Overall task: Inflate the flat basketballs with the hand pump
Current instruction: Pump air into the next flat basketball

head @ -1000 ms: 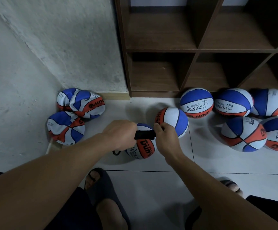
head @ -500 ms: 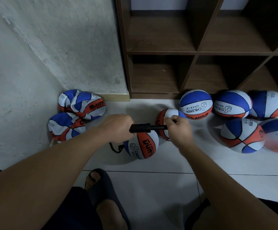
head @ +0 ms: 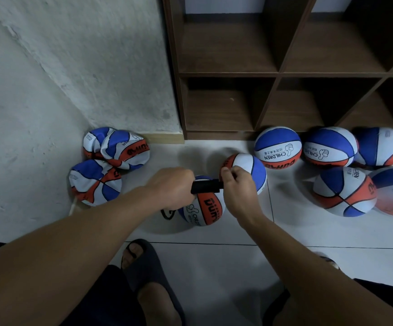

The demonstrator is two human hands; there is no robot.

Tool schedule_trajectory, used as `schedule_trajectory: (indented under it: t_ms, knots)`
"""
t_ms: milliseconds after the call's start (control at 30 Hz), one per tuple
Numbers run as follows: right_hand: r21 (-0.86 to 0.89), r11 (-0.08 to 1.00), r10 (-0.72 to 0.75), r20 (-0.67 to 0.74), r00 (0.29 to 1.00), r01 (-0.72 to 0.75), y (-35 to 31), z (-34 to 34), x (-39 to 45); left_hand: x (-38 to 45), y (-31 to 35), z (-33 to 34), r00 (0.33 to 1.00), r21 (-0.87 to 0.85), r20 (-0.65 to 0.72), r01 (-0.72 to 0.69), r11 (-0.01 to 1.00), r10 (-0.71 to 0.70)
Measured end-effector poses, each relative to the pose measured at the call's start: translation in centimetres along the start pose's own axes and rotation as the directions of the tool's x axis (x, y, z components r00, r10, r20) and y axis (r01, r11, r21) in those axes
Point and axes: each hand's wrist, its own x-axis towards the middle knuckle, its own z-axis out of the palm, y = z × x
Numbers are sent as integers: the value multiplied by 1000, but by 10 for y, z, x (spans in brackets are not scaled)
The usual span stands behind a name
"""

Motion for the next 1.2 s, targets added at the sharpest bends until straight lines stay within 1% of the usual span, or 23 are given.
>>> schedule_trajectory:
  t_ms: [167,300,467,533,633,700,800,900,1033,1200]
  knots:
    - [22,1000,-17,37,999,16,0,4,-2,3,-3,0,1000,1,-13,-14,1000,14]
    - [44,999,5,46,999,-7,7,4,1,4,-4,1,1000,4,1,-30,1000,30]
    - [-18,1000,5,74,997,-3,13,-1,5,5,-11,3,999,3,29,-38,999,38]
    - [-8,998,55,30,998,-55,16,-14,13,5,-18,-1,999,-6,37,-12,1000,12]
    - [82,985,160,-99,982,-152,20,-43,34,3,-33,-7,999,-7,22,34,999,-34]
    - [116,981,169,-146,975,-153,21,-54,40,3,-34,-8,999,-7,22,43,999,-42]
    - [89,988,141,-177,974,-127,18,-47,34,0,-19,-7,999,-14,44,24,1000,-24]
    - [40,995,95,-132,987,-91,10,-30,21,-1,-7,-8,1000,-2,13,22,1000,-22]
    - [-7,1000,18,-45,999,-18,1,-14,10,1,-1,-1,1000,-30,-12,28,999,-28]
    - [2,1000,-29,59,998,29,0,1,3,2,1,0,1000,-11,1,10,1000,-10]
